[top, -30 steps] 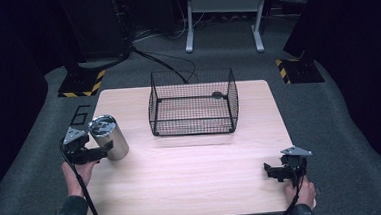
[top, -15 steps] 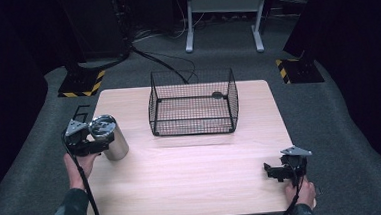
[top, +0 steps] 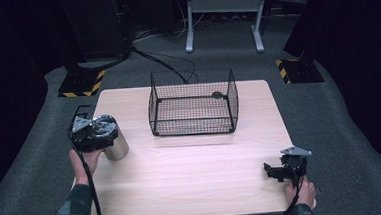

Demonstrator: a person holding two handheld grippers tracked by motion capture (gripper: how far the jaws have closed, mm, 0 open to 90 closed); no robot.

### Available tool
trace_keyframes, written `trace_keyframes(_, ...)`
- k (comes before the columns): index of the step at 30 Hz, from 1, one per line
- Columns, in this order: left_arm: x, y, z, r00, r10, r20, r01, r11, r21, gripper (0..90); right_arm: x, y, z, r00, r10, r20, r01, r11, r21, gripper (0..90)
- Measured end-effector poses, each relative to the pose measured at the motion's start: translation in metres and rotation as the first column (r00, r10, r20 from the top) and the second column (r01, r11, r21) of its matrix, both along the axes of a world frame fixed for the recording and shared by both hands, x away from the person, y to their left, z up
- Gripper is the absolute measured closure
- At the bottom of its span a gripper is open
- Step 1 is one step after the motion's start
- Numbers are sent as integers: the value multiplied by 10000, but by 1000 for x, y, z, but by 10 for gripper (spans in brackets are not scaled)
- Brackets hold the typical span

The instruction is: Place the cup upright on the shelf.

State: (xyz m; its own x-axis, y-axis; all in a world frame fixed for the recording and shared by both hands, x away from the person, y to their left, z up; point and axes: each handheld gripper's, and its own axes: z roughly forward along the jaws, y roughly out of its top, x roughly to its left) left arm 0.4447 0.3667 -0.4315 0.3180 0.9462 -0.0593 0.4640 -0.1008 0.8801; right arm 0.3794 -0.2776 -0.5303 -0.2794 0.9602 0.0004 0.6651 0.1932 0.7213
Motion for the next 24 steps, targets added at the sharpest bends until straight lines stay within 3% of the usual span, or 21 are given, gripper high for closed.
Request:
trace_keyframes(10,2,-7,-4,9982,420,433,-429,9989,212,32,0,0,0,10000,3,3,-3,10000,2,0)
trace_keyframes(24,2,-8,-4,9981,426,448,-436,9988,221,40,0,0,0,10000,1,2,-1,10000,3,0)
